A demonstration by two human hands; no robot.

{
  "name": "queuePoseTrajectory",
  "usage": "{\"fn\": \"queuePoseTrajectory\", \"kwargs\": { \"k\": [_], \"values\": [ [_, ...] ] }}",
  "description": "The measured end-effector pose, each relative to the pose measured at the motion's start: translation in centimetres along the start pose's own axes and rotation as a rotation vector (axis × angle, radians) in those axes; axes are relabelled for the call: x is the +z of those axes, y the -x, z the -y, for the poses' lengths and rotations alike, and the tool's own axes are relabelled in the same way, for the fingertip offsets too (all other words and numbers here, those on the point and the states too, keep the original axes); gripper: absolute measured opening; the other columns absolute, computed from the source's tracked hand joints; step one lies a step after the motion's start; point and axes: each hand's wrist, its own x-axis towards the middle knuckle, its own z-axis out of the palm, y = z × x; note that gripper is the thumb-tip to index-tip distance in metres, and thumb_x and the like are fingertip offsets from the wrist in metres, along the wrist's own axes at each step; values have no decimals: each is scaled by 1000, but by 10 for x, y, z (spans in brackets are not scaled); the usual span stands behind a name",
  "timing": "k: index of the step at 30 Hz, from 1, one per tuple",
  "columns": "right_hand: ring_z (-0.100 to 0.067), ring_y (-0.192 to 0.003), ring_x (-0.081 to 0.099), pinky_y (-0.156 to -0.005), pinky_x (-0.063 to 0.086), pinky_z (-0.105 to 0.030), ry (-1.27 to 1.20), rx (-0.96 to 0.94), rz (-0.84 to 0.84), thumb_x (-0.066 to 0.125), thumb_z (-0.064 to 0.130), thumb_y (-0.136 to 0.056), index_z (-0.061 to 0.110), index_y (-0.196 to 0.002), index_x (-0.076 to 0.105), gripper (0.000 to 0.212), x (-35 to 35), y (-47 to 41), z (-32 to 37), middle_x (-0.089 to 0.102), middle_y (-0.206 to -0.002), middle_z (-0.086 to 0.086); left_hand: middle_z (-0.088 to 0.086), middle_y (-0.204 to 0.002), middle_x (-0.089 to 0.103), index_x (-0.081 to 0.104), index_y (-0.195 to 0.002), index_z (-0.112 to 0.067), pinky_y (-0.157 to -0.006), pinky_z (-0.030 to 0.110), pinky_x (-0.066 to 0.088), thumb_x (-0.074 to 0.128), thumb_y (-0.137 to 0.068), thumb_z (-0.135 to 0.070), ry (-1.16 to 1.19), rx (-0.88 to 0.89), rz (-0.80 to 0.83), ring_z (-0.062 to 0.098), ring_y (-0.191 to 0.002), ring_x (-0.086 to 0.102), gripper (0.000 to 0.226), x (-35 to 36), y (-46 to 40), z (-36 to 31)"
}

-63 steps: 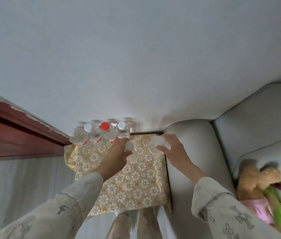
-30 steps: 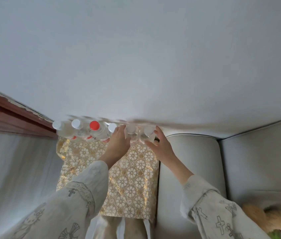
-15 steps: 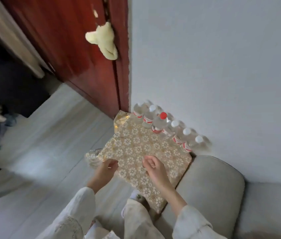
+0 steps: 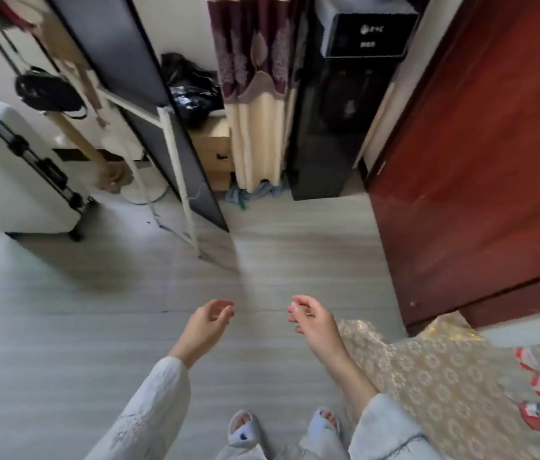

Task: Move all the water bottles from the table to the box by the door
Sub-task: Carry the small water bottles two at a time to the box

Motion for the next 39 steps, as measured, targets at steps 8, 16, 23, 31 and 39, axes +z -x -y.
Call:
{"fn": "queuePoseTrajectory", "kwargs": {
  "k": [8,16,23,31,39],
  "values": [
    [-32,-92,64,-85,48,-37,169,-184,377,52,11,-89,9,-104,58,17,181,-34,97,67,-101,-22,14,-99,66,58,-109,-4,-66,18,44,46,-93,-14,263,-81,-389,22,-85,62,23,-152,21,61],
    [-22,-77,59,-65,46,-27,282,-277,740,52,9,-89,13,-97,58,11,354,-53,149,64,-89,-10,14,-101,64,57,-111,-2,-71,18,46,43,-93,-12,483,-208,-696,22,-87,60,24,-263,37,115],
    [-13,-70,61,-66,47,-29,387,-316,964,52,13,-90,12,-99,60,13,496,-73,201,65,-81,0,4,-96,65,58,-104,-17,-83,33,47,42,-94,-16,689,-295,-948,17,-89,62,19,-364,37,152],
    [-18,-79,63,-74,49,-34,517,-344,1230,50,18,-91,17,-96,60,11,648,-48,244,66,-86,-2,-5,-90,65,58,-98,-21,-79,31,49,42,-94,-15,882,-367,-1238,14,-89,62,17,-458,61,206],
    [-14,-78,65,-75,52,-31,541,-391,1335,52,22,-90,18,-97,60,12,824,-16,271,67,-85,2,-4,-94,65,57,-102,-19,-78,28,49,42,-94,-18,926,-360,-1353,12,-91,62,17,-593,71,294]
  ]
}}
